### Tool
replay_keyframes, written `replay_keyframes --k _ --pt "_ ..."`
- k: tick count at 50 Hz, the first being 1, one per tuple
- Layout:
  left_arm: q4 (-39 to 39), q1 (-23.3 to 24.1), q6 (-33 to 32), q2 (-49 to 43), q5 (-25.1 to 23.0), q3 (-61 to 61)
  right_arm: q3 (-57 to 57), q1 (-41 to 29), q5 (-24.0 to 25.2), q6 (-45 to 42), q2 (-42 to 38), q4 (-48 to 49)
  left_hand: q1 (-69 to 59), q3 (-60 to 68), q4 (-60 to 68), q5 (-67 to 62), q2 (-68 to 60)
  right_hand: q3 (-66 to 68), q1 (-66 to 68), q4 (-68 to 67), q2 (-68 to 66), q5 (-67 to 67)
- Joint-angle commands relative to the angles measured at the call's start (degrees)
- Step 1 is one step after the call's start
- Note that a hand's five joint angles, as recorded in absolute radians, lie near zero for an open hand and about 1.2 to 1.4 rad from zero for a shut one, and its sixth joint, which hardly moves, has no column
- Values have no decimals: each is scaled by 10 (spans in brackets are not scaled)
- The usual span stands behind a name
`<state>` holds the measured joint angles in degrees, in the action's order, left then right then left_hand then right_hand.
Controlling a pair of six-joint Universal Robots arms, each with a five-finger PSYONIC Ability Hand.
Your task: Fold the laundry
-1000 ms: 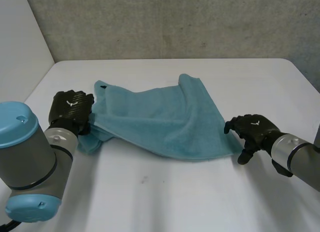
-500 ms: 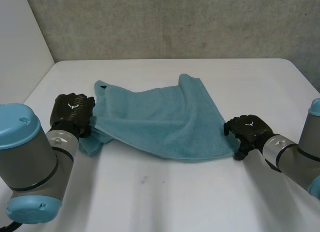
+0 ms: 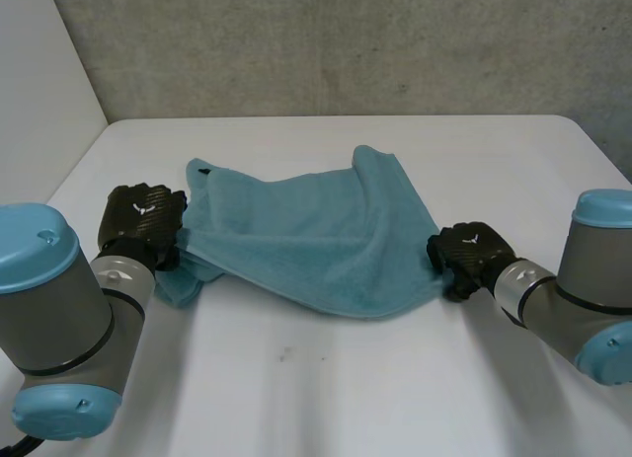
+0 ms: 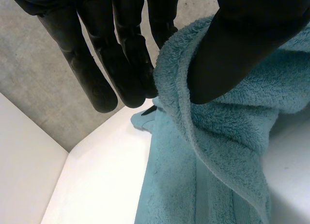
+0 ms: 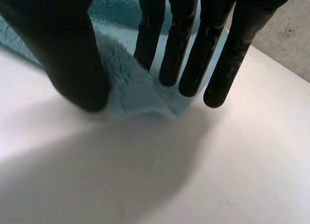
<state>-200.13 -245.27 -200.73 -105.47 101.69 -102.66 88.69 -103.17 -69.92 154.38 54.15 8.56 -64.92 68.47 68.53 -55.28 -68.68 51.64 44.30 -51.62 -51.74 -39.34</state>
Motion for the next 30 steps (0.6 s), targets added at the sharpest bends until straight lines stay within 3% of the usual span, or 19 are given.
replay_keyframes --k 1,6,8,9,10,12,13,15,17,30 --pt "0 0 -1 -8 0 0 -24 -16 -14 12 -6 3 -151 115 115 -147 -113 284 357 -284 -283 -307" --pt "-1 0 0 -19 -1 0 -19 -12 -19 43 6 15 -151 115 115 -147 -113 284 357 -284 -283 -307" --pt "0 0 1 -25 -1 0 -19 -8 -24 54 19 15 -90 55 54 -87 -53 284 357 -284 -283 -307" --pt "0 1 0 -29 -2 -1 -16 -7 -31 65 39 15 31 -67 -67 35 69 284 357 -284 -283 -307" --pt "0 1 0 -29 -2 -1 -13 -7 -36 75 56 12 32 -68 -68 36 70 284 357 -284 -283 -307" --pt "1 1 -1 -35 -3 -4 -14 -5 -40 80 66 11 302 -337 -338 305 339 284 357 -284 -283 -307" --pt "1 1 -1 -35 -3 -4 -14 -4 -40 80 66 11 303 -339 -339 307 341 284 357 -284 -283 -307" --pt "4 1 -3 -35 -3 -8 -10 22 -47 80 72 10 454 -489 -490 458 492 284 357 -284 -283 -307" --pt "8 1 -3 -35 -4 -9 -8 45 -51 76 74 8 526 -562 -562 530 564 284 357 -284 -283 -307" --pt "47 -3 0 -24 -61 -7 -20 141 -56 40 71 8 537 -572 -573 541 575 284 357 -284 -283 -307"
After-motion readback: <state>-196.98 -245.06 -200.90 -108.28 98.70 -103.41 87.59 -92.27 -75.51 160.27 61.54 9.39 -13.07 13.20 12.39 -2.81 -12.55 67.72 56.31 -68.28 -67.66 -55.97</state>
